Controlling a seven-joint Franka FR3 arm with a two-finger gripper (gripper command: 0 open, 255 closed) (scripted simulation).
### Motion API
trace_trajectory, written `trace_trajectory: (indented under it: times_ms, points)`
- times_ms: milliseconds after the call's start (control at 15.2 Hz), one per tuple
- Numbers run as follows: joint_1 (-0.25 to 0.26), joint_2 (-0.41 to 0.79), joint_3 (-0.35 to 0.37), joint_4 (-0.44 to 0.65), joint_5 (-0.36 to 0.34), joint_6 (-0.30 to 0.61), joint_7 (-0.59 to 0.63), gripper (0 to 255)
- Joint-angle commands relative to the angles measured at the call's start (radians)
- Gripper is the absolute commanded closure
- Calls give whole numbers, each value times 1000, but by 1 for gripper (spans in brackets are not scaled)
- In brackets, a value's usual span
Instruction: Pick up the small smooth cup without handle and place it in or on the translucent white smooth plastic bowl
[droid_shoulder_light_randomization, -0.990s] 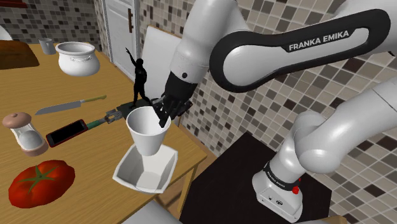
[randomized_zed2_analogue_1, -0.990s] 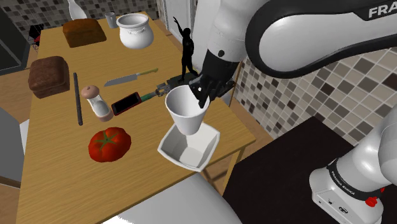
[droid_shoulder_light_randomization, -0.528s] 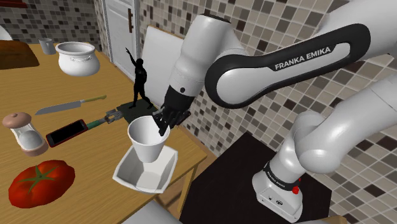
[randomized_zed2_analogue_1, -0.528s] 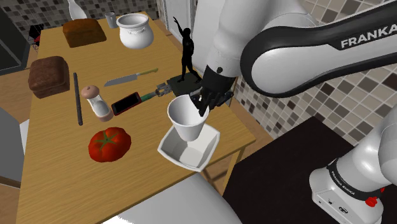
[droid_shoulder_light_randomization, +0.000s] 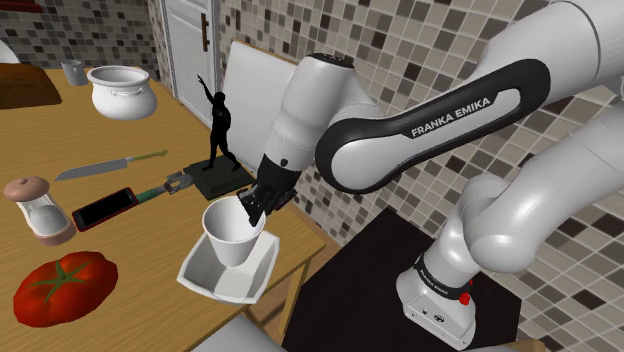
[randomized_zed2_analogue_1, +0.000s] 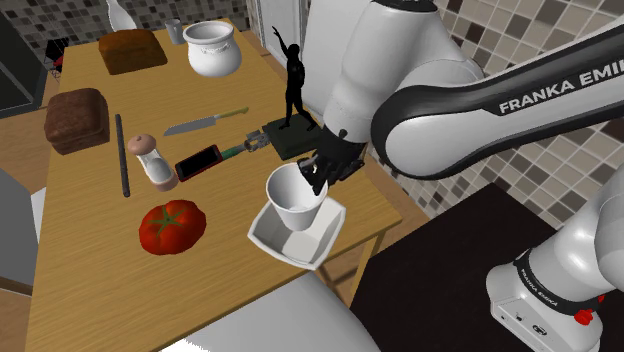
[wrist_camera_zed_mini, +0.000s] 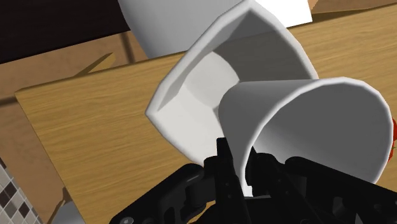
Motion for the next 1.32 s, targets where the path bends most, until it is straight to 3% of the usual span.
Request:
trace_trajectory:
  times_ms: [0, 396, 462, 792, 1056, 1254]
  points:
    - [0, 7, 3, -1, -1, 10, 2, 255]
    - [0, 7, 3, -1, -1, 10, 2, 255]
    - [0, 7, 3, -1, -1, 10, 2, 0]
    - [0, 7, 3, -1, -1, 10, 2, 0]
    - [6, -107, -33, 33, 9, -139, -11, 0]
    - [6, -107, -33, 33, 9, -139, -10, 0]
